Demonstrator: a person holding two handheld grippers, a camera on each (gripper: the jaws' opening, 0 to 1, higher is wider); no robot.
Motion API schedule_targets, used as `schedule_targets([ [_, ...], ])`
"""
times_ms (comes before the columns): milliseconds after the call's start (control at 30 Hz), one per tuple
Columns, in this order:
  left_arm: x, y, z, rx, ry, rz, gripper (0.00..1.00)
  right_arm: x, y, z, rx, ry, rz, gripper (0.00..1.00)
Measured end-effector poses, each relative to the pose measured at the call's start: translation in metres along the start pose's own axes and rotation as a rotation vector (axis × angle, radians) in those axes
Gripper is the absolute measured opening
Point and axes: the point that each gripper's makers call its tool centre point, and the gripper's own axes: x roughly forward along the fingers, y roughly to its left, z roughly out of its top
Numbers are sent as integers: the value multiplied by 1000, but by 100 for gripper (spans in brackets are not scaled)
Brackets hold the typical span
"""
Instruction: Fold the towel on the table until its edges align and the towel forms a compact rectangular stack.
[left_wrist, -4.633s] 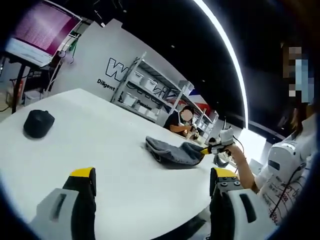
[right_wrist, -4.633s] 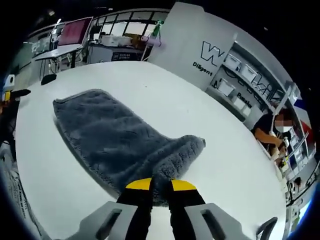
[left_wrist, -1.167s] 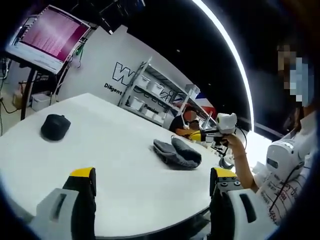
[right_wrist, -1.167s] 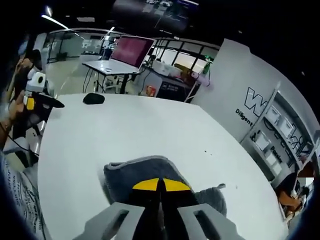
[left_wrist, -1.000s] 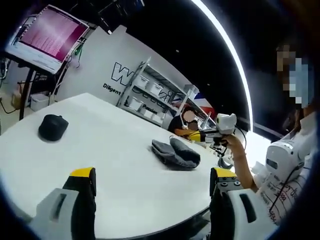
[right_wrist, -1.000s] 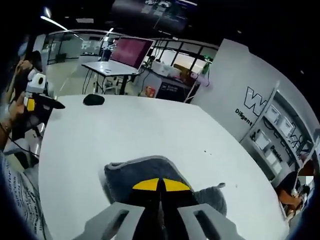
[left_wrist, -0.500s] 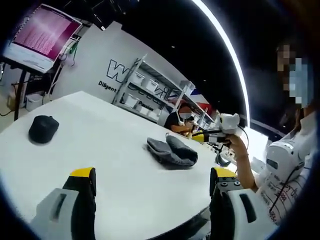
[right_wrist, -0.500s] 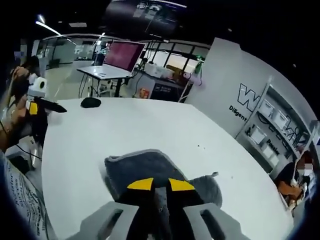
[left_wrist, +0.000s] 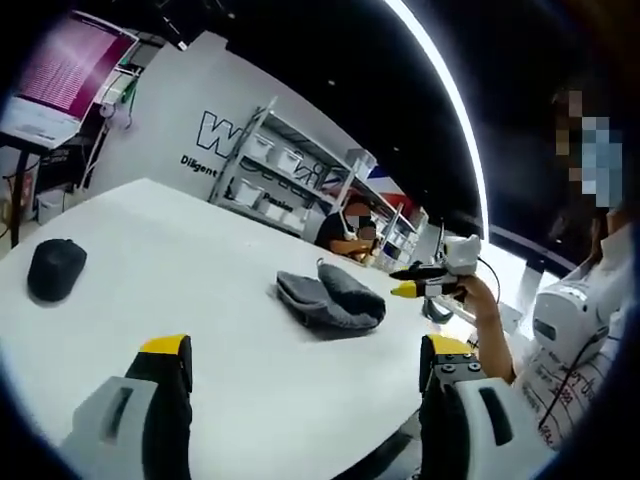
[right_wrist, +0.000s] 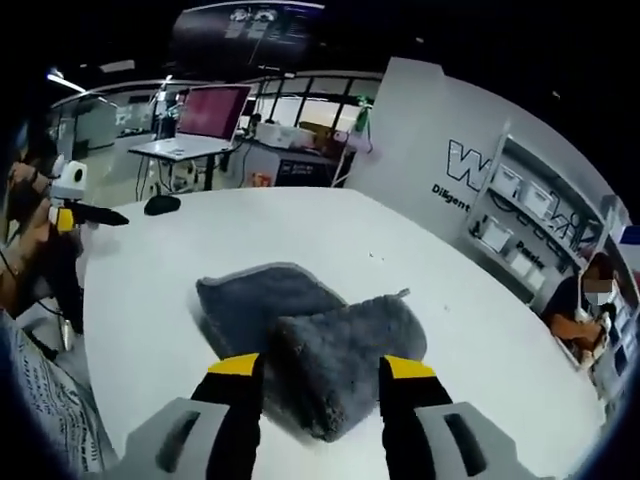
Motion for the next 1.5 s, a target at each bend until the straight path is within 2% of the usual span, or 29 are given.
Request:
schedule_targets([
  [100,6,-4,-1,4,12,-11,99,-10,-7,-14,32,10,-29,59],
  [333,23,-16,-1,25,44,-51,99,-26,-18,-45,72,36,-72,83],
  [433,32,-26,-5,55,77,-83,99,-29,-17,-54,89,41,-73,88],
  [533,43,-34,-4,61,89,-109,99,-31,-12,-63,96,48,-49,99],
  [567,46,-36,-3,65,92,-113,99,-32,-9,-71,76,77,-37,99],
  [633,54,-39,0,73,94,-125,99,-32,-9,-78,75,74,-40,99],
  [733,67,-45,5,72,87,-150,99,-37,-5,-82,122,44,-13,100],
  [833,82,-54,6,81,111,-181,99,-43,-7,-87,133,35,-20,100],
  [933,104,-63,15,35,84,-219,99,-49,-8,-93,145,30,-31,99],
  [1033,125,-71,21,35,72,-246,99,-52,-6,-100,161,25,-28,99],
  [1200,158,-87,21,67,116,-294,99,-56,0,-112,171,38,-17,99],
  [1333,179,-93,27,86,120,-314,99,-61,0,-114,184,27,-21,99],
  [1500,206,-107,21,134,172,-335,98,-62,7,-122,181,42,-8,99],
])
